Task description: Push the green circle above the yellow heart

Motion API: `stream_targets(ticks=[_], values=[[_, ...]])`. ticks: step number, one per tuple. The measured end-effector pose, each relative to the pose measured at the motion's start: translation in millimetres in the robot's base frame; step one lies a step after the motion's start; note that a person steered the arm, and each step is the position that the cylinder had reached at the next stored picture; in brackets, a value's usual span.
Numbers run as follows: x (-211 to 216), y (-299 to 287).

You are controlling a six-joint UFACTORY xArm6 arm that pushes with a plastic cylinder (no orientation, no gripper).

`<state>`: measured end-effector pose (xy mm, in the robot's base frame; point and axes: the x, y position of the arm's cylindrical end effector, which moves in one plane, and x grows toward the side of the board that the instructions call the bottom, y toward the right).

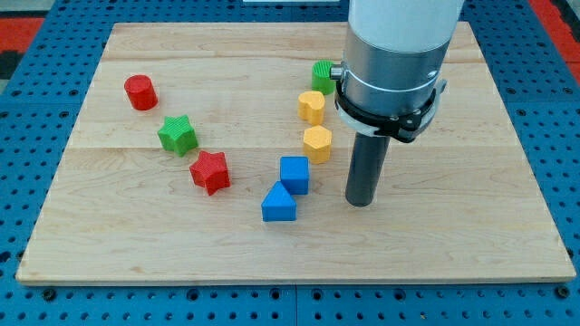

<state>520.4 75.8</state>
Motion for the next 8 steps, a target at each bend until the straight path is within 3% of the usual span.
stream_targets(ticks=[2,4,7,8], values=[[-3,-1],[-48,-17],[-78,-25],[-88,0]])
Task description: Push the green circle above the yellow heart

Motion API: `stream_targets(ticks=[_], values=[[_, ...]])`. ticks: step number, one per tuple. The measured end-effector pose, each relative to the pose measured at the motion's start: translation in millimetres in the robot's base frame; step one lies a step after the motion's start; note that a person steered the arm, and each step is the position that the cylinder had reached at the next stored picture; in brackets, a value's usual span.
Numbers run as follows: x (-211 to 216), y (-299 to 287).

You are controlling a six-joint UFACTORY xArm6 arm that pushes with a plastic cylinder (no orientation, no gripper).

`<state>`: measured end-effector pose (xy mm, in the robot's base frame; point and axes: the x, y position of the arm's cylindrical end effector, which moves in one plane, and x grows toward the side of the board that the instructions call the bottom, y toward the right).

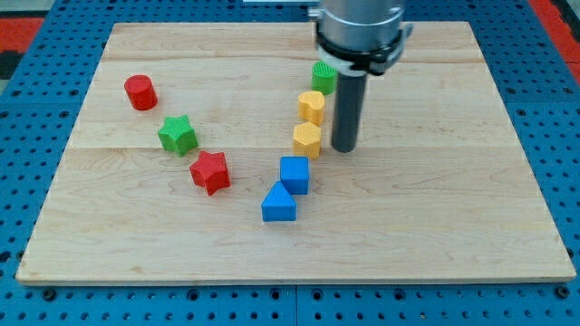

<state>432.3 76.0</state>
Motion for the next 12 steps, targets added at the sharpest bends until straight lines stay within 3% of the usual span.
stream_targets(ticks=[1,2,4,8,9,11,12], values=[[-34,4],[-39,-6],[-98,47],[-124,-18],[-124,-2],[-128,154],[-128,173]])
